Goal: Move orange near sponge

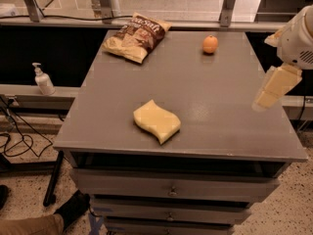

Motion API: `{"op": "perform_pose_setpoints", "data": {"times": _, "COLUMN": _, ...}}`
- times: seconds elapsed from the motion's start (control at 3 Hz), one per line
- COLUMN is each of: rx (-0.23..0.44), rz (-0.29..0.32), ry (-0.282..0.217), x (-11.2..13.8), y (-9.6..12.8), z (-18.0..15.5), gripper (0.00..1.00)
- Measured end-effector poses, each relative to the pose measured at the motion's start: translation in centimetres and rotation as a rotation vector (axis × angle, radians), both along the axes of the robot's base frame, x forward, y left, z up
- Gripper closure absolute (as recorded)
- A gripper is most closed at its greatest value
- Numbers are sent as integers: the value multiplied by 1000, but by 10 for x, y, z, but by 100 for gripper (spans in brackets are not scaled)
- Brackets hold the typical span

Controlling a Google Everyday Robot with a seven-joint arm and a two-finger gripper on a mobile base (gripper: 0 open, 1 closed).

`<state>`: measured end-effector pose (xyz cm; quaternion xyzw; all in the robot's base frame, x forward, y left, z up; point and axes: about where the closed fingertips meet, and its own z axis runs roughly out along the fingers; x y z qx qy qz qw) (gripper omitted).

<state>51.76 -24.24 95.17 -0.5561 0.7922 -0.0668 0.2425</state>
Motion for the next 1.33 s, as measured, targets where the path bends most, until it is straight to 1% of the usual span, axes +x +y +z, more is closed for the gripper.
{"op": "perform_pose_setpoints", "data": {"times": 0.33, "rx": 44, "rz": -54, "ry": -92, "x": 54, "y": -11, "z": -9, "gripper": 0}}
{"op": "perform_pose_setpoints", "data": {"times": 0.67, "rx": 144, "rz": -142, "ry": -140, "x": 108, "y": -16, "z": -23, "gripper": 0}}
{"op": "perform_pose_setpoints", "data": {"times": 1.0, "rx": 144, "rz": -142, "ry": -140, "x": 108, "y": -16, "z": -23, "gripper": 0}}
{"op": "perform_pose_setpoints", "data": {"times": 1.33, "rx": 167, "rz": -162, "ry": -154, "x": 112, "y": -17, "z": -24, "gripper": 0}}
